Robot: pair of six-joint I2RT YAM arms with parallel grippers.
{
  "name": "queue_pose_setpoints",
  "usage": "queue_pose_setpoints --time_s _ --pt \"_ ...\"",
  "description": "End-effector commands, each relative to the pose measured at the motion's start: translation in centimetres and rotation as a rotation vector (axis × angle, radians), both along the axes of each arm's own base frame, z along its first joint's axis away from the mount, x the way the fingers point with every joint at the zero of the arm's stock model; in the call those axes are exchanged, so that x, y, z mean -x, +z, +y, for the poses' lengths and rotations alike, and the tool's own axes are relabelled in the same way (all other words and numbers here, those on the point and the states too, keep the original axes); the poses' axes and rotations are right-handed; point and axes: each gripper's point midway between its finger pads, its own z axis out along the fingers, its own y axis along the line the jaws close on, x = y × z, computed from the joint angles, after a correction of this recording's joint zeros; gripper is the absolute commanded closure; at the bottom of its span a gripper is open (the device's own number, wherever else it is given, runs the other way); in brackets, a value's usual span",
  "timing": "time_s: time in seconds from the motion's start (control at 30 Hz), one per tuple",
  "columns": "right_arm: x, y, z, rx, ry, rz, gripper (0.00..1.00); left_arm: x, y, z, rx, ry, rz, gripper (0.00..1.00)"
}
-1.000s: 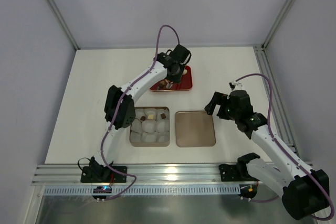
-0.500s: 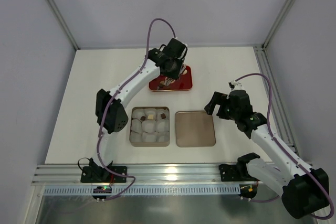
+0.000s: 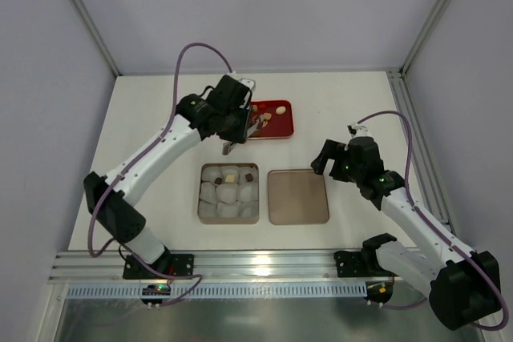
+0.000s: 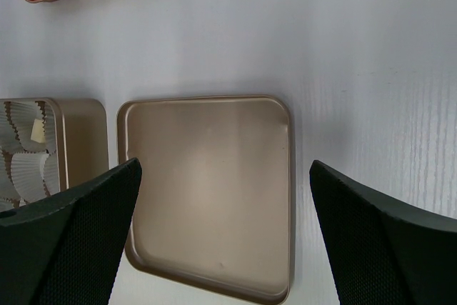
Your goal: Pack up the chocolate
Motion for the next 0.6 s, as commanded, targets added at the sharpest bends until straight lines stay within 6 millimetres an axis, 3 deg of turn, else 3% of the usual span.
queue_pose_setpoints --time_s 0.0,0.2,0.37,0.57 --pt "-1.1 1.0 0.4 -0.021 -0.002 -0.055 0.0 3.6 2.4 2.7 0.054 0.032 -0.026 0.94" --pt "-1.6 0.8 0.7 -0.034 0.001 -0.056 0.0 9.2 2.3 7.5 0.069 0.083 -0.007 0.93" --pt "-2.0 0.6 0.9 -0.035 0.001 -0.052 0.0 13.4 -0.5 10.7 0.036 0.116 0.066 0.92" --pt "-2.1 0.0 1.1 -0.039 0.001 -0.034 0.0 16.5 -2.6 13.6 -0.002 0.172 0.12 0.92"
